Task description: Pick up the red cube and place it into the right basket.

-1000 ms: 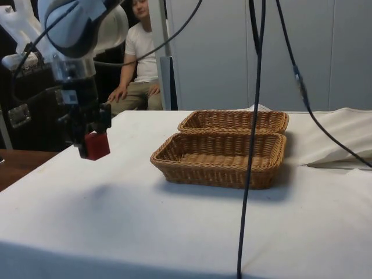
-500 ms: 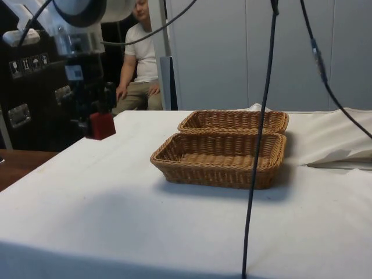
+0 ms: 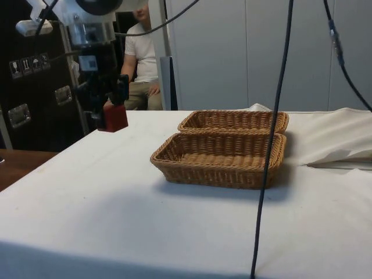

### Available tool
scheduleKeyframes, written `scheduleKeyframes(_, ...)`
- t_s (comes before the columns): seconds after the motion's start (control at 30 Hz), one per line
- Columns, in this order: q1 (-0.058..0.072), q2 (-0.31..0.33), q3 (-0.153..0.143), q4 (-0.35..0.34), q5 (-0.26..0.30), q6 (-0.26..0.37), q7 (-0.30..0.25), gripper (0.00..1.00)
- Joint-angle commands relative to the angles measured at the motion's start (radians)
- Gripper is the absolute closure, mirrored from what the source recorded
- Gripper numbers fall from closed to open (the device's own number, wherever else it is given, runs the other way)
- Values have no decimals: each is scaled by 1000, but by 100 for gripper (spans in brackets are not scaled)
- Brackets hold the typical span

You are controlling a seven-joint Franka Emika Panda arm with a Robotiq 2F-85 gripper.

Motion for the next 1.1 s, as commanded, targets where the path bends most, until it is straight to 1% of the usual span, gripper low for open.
scheduleKeyframes(0.0,0,-7,0,-11,0,7,-2,97)
scheduleKeyframes(0.03,4,-26,-2,-37,-2,31,-4,97)
scheduleKeyframes(0.07,4,-39,-2,-59,-2,43,-8,97)
scheduleKeyframes(0.1,4,-39,-2,-59,-2,43,-8,97)
scheduleKeyframes(0.13,3,-54,-3,-82,-3,54,-13,97)
scheduleKeyframes(0.23,3,-77,-6,-118,-7,68,-19,97)
scheduleKeyframes(0.27,0,-58,-2,-93,-2,48,-17,97)
scheduleKeyframes(0.3,2,-85,-7,-130,-8,72,-22,97)
scheduleKeyframes(0.33,2,-100,-9,-151,-11,79,-26,97)
scheduleKeyframes(0.47,-3,-132,-11,-195,-19,88,-35,97)
scheduleKeyframes(0.5,-6,-146,-14,-216,-21,95,-42,97)
scheduleKeyframes(0.53,-6,-135,-11,-200,-17,76,-38,97)
scheduleKeyframes(0.57,-7,-153,-15,-226,-22,99,-45,97)
scheduleKeyframes(0.73,-13,-185,-24,-278,-24,118,-68,97)
scheduleKeyframes(0.83,-18,-205,-36,-314,-23,130,-90,97)
scheduleKeyframes(0.87,-18,-197,-34,-302,-19,113,-88,97)
scheduleKeyframes(0.9,-19,-209,-38,-323,-22,135,-96,97)
scheduleKeyframes(0.97,-20,-216,-43,-340,-22,145,-105,97)
scheduleKeyframes(1.07,-26,-231,-53,-378,-20,168,-126,97)
